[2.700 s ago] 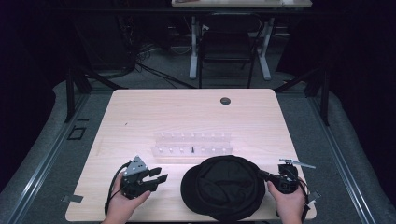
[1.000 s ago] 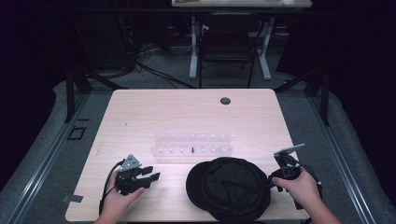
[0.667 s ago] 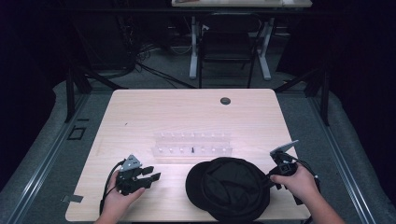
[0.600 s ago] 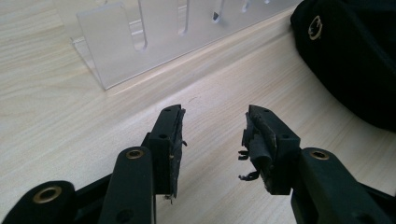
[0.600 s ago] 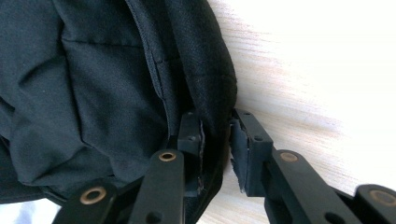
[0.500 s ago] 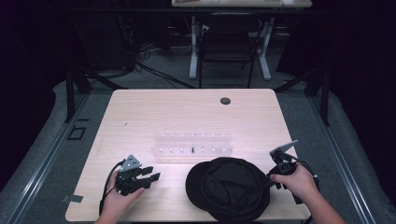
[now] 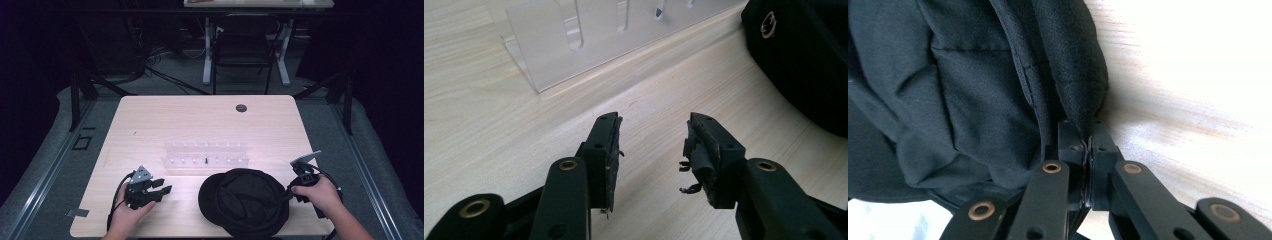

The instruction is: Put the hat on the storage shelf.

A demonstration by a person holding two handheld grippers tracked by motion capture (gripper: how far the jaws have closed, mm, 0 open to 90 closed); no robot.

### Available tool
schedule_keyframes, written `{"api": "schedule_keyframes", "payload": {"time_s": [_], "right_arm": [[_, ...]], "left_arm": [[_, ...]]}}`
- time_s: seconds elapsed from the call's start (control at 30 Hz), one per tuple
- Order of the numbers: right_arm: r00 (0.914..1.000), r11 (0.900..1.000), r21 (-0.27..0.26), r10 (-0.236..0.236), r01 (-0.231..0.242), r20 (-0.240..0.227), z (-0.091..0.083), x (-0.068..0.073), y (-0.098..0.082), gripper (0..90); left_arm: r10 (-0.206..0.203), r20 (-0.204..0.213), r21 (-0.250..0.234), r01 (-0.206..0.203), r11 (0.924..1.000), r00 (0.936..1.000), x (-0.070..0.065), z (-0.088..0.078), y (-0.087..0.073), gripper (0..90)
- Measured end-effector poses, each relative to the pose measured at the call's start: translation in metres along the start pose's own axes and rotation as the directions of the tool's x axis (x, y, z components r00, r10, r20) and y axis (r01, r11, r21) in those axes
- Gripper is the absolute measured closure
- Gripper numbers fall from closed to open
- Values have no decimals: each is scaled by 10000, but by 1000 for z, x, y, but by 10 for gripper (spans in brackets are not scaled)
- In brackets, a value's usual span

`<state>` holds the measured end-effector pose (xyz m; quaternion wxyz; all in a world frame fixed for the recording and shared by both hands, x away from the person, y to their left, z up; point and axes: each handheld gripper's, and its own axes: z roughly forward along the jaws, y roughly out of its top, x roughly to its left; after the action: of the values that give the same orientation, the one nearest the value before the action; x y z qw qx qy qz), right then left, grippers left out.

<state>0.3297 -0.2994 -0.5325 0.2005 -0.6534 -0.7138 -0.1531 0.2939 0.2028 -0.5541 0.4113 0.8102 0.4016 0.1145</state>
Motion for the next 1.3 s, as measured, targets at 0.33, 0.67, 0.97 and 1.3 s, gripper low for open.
{"api": "schedule_keyframes", "payload": {"time_s": [0.33, 0.67, 0.97, 1.3], "right_arm": [[9991, 9994, -352, 3, -18, -435, -10, 2, -3, 880], [9998, 9997, -231, 84, -88, -187, -19, 12, -2, 880], [9994, 9996, -259, -47, 56, 356, -30, 28, -3, 879], [9932, 9987, -500, 153, -96, 1153, -46, 50, -1, 879]], "left_arm": [[-23, -210, -124, 21, 9999, 9998, 0, 1, 0, 567], [-4, -246, -128, 1, 9999, 9997, 0, 1, 0, 567], [19, -34, 0, -19, 10000, 10000, 1, 0, 0, 567], [20, -33, 20, -20, 10000, 10000, 0, 0, 0, 567]]}}
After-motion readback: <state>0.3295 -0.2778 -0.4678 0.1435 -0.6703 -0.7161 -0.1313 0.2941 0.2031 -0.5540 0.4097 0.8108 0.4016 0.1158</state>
